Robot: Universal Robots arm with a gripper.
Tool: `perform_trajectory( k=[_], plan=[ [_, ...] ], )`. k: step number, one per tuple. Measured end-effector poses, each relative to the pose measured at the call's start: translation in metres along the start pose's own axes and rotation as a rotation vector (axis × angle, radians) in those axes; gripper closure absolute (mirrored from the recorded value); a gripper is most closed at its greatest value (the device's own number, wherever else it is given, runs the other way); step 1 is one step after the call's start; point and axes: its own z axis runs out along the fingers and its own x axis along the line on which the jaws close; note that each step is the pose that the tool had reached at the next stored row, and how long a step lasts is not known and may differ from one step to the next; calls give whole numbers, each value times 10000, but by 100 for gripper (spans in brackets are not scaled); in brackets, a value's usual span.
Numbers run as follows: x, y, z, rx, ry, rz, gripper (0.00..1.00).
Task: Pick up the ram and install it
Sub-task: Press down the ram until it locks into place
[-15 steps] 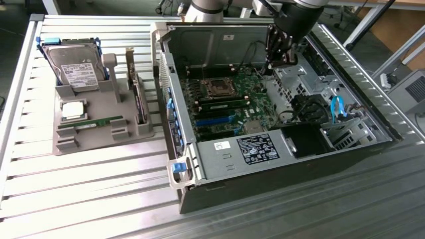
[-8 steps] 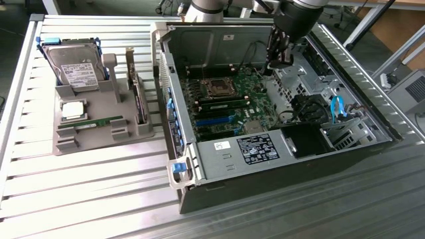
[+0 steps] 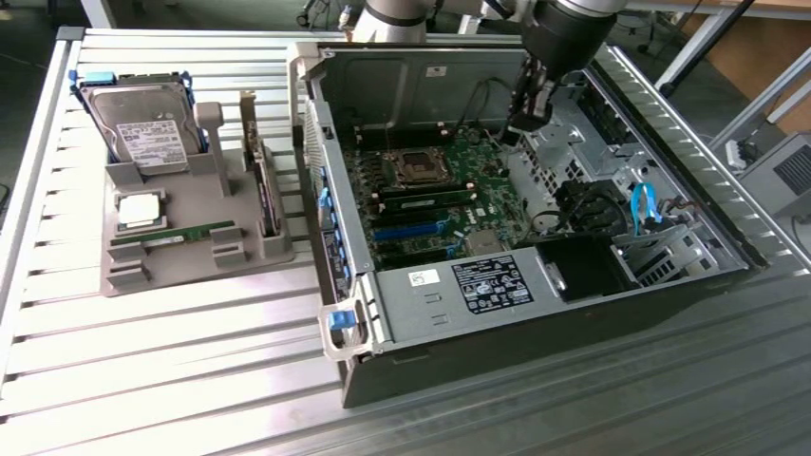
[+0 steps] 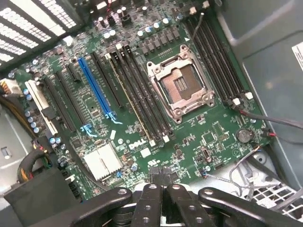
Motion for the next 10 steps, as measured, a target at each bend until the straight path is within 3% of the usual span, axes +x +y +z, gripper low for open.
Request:
perform_trajectory(
  k=[8, 10],
  plan=[
    [0, 0, 4, 12, 0, 2059, 91],
    [0, 0, 5, 16, -1, 2808, 91]
  ],
)
